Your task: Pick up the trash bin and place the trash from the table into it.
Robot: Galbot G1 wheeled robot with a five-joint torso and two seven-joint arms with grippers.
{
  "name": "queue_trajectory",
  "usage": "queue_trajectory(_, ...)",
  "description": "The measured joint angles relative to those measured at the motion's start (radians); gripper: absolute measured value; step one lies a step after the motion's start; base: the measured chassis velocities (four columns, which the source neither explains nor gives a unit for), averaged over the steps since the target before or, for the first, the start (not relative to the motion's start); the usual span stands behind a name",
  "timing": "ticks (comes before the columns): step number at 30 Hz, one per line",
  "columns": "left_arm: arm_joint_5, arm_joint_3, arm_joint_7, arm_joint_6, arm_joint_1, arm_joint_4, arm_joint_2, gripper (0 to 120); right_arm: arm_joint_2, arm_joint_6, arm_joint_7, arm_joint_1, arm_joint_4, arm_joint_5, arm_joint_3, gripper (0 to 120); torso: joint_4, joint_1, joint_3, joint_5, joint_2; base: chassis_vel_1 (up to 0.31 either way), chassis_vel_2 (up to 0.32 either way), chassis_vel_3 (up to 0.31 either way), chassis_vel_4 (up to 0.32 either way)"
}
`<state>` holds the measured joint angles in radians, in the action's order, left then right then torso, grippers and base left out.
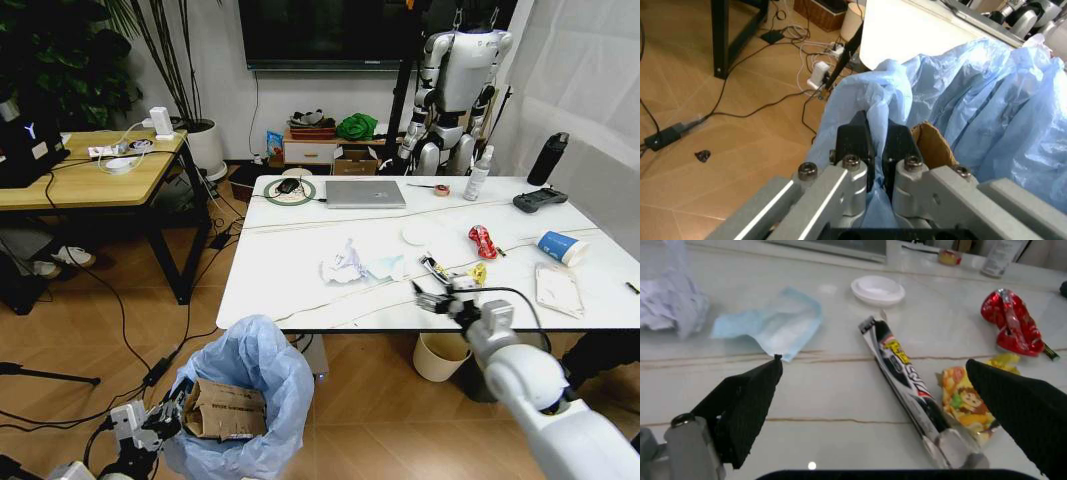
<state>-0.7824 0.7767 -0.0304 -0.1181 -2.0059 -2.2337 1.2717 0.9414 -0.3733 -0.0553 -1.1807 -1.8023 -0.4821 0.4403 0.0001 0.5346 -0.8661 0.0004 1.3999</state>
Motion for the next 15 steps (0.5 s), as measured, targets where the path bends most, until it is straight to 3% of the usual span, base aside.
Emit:
queue_trajectory(6,-0.004,0.002,0.000,0.001,0.003,0.001,-0.004,0,-0.013,0.010,0.024,0.030,0.076,-0.016,0.002,100,0.0000,0.000,0.000,0.0001,0.000,0.000,0.000,0.000,0.000)
queue_trajectory(15,-0.015,0.009,0.000,0.001,0.004,0.002,-0.011,0,-0.017,0.036,0.047,0.058,0.172,-0.017,-0.029,73,0.0001,0.000,0.000,-0.0005,0.000,0.000,0.000,0.000,0.000)
